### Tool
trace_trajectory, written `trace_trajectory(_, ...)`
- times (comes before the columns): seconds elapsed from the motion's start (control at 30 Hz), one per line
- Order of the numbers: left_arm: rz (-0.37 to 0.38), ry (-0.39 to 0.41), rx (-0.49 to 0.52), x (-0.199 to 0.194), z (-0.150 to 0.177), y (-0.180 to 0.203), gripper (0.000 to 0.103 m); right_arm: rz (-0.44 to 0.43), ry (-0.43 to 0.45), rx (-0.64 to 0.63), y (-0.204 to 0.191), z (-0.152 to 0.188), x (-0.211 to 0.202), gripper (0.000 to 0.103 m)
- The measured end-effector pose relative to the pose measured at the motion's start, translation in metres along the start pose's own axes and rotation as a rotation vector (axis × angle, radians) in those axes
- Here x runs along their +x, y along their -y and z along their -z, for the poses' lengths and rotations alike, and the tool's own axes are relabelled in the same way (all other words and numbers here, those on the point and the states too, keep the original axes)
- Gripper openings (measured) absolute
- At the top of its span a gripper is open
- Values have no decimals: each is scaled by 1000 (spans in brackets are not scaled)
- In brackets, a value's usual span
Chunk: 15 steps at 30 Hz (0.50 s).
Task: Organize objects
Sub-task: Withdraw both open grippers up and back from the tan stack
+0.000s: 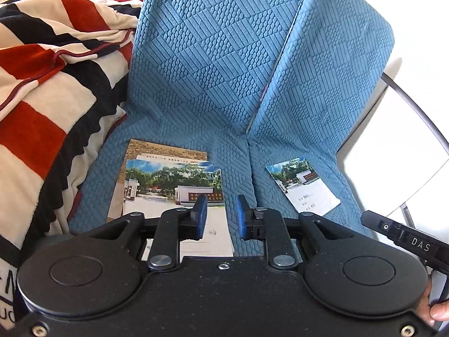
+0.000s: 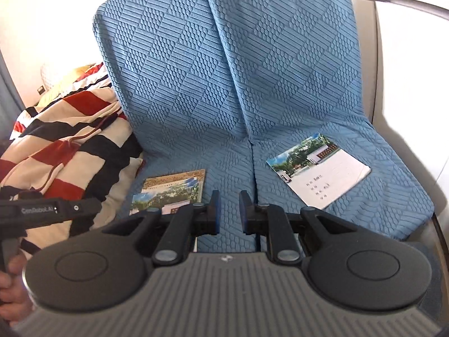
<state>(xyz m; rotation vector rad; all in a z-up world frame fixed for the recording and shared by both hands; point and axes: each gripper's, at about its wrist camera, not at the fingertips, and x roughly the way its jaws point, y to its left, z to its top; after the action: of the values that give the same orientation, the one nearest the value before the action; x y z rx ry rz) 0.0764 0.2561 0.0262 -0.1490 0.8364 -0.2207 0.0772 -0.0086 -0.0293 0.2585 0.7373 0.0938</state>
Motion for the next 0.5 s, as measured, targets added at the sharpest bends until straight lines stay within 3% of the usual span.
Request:
trace_trajectory(0.23,10,-15,8,8,7,10,25,54,17,-28,13,5,-7,18)
trace_trajectory(0.37,11,-22,10,11,10,17,25,69,7,-17,23,7,-6,25)
trace_trajectory(0.5,15,-22,17,11,9,25,29,75,9,-22,28,6,-8,25)
